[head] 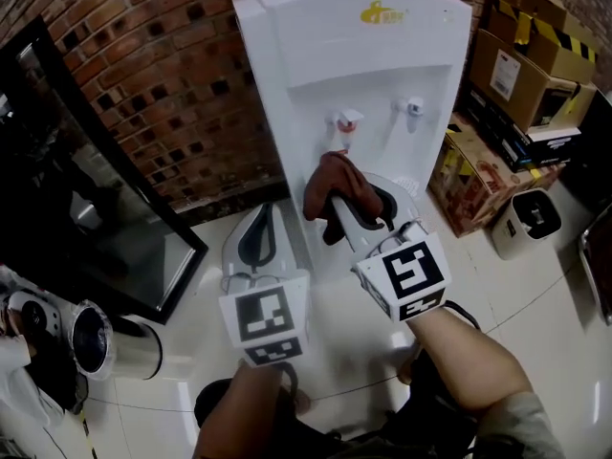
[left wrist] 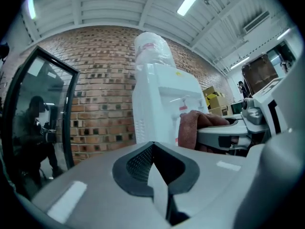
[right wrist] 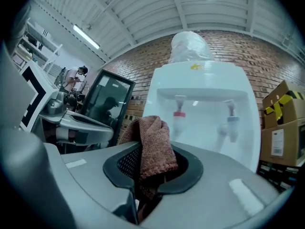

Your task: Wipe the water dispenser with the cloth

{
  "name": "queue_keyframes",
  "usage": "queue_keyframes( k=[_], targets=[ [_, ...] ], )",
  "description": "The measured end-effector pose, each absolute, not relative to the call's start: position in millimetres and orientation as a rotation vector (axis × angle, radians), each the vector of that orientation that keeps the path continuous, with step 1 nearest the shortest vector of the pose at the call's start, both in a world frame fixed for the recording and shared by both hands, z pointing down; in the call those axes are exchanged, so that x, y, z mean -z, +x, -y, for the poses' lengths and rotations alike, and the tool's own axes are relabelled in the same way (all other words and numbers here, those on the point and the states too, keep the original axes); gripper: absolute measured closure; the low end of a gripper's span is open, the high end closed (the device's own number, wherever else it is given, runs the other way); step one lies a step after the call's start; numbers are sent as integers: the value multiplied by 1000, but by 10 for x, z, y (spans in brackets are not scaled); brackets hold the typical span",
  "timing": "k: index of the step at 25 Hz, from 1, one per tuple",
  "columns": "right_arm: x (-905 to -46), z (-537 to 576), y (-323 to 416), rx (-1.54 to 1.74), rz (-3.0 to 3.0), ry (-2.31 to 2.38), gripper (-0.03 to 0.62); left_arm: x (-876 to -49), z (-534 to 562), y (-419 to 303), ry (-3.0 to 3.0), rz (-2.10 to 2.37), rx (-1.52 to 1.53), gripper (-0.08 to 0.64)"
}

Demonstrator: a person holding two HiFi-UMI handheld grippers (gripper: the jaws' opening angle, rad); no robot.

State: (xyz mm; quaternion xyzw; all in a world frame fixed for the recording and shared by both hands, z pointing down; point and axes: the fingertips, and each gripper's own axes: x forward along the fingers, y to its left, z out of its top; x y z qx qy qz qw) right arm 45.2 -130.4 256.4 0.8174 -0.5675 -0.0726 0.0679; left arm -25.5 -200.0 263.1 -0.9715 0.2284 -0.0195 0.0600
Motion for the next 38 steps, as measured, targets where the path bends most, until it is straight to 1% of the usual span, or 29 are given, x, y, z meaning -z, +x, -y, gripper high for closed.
queue_keyframes(
  k=[5,9,18,25,31,38],
  targets=[
    [-2885,1848,125,180,1787,2332,491,-2761,2289,-522,-2916,-768,138,560],
    [-3100,1964,186,131,1766,2306,491,-2735,2351,-553,-2936,-790,123,560],
    [-3183,1760,555,72,1671,2361,491,-2733,1969,-165,-2989,-617,108,560],
    [-3230,1565,1193,-69,1553,2541,491,-2802,1618,126,-2972,-519,127,560],
    [-3216,1525,1272,-43,1537,2514,489,-2899,1625,339,-2979,-543,155,560],
    [-3252,1003,1800,-109,1337,2627,491,-3028,1288,692,-3006,-439,181,560]
  ],
)
